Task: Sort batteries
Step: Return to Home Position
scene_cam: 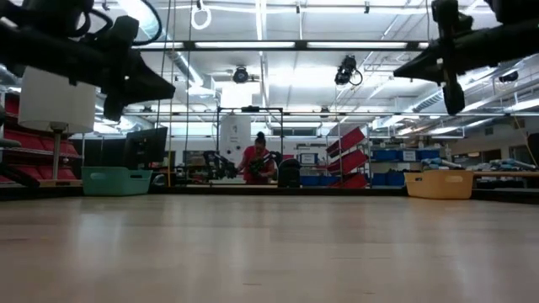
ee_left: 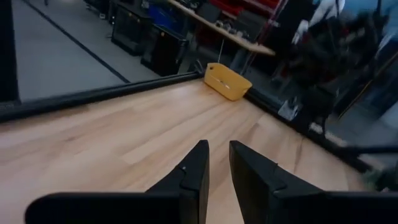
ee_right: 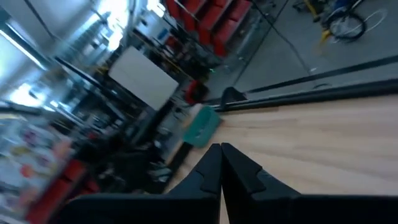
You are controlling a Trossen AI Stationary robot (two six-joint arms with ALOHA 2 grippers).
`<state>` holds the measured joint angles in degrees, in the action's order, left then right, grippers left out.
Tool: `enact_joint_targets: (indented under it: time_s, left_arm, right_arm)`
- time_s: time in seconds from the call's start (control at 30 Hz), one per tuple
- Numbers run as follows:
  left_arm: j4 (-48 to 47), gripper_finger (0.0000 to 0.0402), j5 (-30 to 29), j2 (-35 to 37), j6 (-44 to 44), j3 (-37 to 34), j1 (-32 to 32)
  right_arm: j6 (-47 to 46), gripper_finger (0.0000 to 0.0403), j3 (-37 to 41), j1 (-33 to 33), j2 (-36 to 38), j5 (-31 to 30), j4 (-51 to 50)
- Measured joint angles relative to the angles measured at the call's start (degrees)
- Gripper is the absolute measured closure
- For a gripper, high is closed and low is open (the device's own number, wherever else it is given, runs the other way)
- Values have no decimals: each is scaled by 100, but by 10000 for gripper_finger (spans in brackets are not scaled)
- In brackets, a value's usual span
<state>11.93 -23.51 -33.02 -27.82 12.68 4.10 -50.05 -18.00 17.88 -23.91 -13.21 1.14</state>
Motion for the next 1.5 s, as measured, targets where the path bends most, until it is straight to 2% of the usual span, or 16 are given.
enact_joint_targets:
  time_s: [0.2, 0.5, 0.67, 1.07, 1.2, 1.5]
  left_arm:
    - [153, 328, -22, 433, -394, -449, 0]
    - [-358, 328, -199, 1091, -401, -544, 0]
    - [-771, 328, -537, 1544, -437, -546, 2]
    - [-1605, 328, -548, 2766, -378, -546, 0]
    - [-1943, 328, -564, 3316, -305, -546, 1]
    - [-2086, 328, -518, 3303, -351, -533, -2]
  right_arm:
    - [-492, 390, 745, -397, 417, -281, 772]
    - [-408, 393, 977, -1087, 917, -908, 823]
    - [-249, 393, 977, -1532, 1231, -1341, 609]
    - [-9, 394, 977, -2476, 2326, -2334, -136]
    - [121, 394, 977, -2753, 2371, -2602, -164]
    - [60, 394, 977, -3390, 2333, -3256, -233]
